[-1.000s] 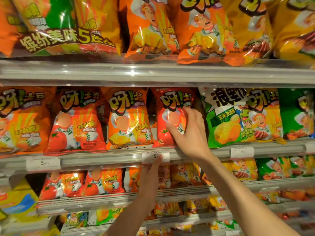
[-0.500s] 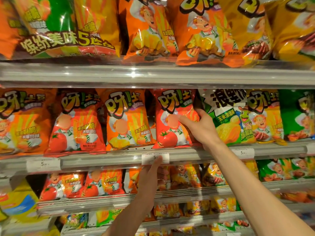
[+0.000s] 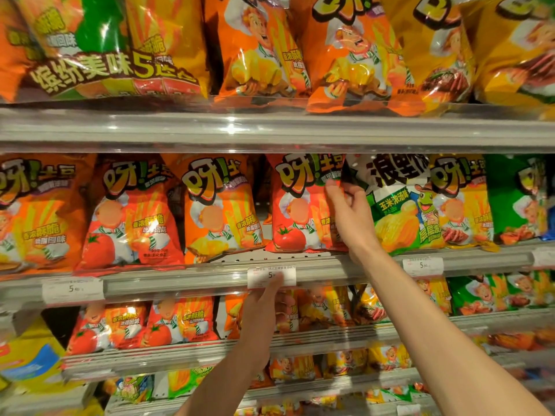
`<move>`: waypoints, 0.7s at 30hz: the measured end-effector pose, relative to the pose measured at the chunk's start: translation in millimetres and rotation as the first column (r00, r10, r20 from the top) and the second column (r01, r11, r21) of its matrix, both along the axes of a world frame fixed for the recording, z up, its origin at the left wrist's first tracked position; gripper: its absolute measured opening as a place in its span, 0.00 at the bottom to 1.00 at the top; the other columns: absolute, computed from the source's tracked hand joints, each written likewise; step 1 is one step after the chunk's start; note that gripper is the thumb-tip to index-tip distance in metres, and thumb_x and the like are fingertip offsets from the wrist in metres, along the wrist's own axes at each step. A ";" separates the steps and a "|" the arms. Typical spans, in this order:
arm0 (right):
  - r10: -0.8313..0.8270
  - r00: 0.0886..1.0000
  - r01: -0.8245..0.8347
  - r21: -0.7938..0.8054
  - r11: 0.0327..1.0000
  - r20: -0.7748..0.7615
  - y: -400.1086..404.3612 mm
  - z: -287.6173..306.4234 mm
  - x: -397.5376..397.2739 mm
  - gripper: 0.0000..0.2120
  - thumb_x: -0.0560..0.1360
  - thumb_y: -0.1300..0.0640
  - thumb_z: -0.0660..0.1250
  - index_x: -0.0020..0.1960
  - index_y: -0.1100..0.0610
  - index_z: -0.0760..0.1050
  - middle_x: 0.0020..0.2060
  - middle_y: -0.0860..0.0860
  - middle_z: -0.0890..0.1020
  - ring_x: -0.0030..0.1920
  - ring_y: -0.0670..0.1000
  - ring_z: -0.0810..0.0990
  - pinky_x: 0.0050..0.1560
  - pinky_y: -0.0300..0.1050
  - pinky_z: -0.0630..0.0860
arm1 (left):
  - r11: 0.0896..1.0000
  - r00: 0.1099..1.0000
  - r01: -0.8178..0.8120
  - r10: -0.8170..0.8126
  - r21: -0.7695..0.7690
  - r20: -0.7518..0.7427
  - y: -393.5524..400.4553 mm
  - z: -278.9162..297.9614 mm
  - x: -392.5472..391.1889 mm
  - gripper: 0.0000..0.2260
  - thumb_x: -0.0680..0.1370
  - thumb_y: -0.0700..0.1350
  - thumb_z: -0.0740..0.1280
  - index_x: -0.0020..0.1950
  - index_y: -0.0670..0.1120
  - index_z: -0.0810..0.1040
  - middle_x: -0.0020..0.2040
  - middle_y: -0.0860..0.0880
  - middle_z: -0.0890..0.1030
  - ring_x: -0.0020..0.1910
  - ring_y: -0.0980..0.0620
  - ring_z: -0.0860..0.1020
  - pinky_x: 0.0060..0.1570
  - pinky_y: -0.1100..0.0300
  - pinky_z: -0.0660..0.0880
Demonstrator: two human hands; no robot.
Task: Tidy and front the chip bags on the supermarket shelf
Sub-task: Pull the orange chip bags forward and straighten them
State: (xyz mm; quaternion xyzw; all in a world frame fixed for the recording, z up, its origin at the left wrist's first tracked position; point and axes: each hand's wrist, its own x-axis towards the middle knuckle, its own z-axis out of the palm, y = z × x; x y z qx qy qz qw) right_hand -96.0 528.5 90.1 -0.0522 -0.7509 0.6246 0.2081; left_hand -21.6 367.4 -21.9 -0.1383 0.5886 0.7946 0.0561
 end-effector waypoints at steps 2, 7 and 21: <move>-0.037 0.999 0.036 -0.034 0.999 -0.024 -0.8 0.8 -4.6 0.17 0.82 0.45 0.64 0.64 0.57 0.70 0.41 0.46 0.82 0.38 0.39 0.80 0.40 0.32 0.76 | 1.000 1.000 0.001 -0.001 0.003 0.004 -0.5 0.7 0.5 0.16 0.79 0.54 0.70 0.49 0.40 0.84 0.34 0.45 0.84 0.32 0.51 0.78 0.33 0.59 0.73; -0.083 0.995 0.079 -0.061 0.995 -0.057 -6.2 -2.0 -10.2 0.16 0.82 0.45 0.63 0.62 0.57 0.70 0.42 0.50 0.83 0.43 0.47 0.81 0.48 0.46 0.79 | 1.000 1.000 0.005 -0.004 -0.006 0.009 -0.9 4.2 2.4 0.14 0.80 0.54 0.69 0.47 0.43 0.84 0.34 0.46 0.84 0.33 0.50 0.78 0.34 0.58 0.74; -0.089 0.996 0.091 0.162 0.983 -0.022 -10.1 -12.0 8.9 0.31 0.81 0.36 0.57 0.77 0.54 0.63 0.68 0.52 0.77 0.67 0.51 0.76 0.70 0.52 0.71 | 1.000 1.000 0.006 -0.006 -0.018 0.015 -5.0 10.7 5.2 0.17 0.80 0.56 0.68 0.39 0.46 0.84 0.32 0.48 0.84 0.35 0.50 0.79 0.37 0.57 0.74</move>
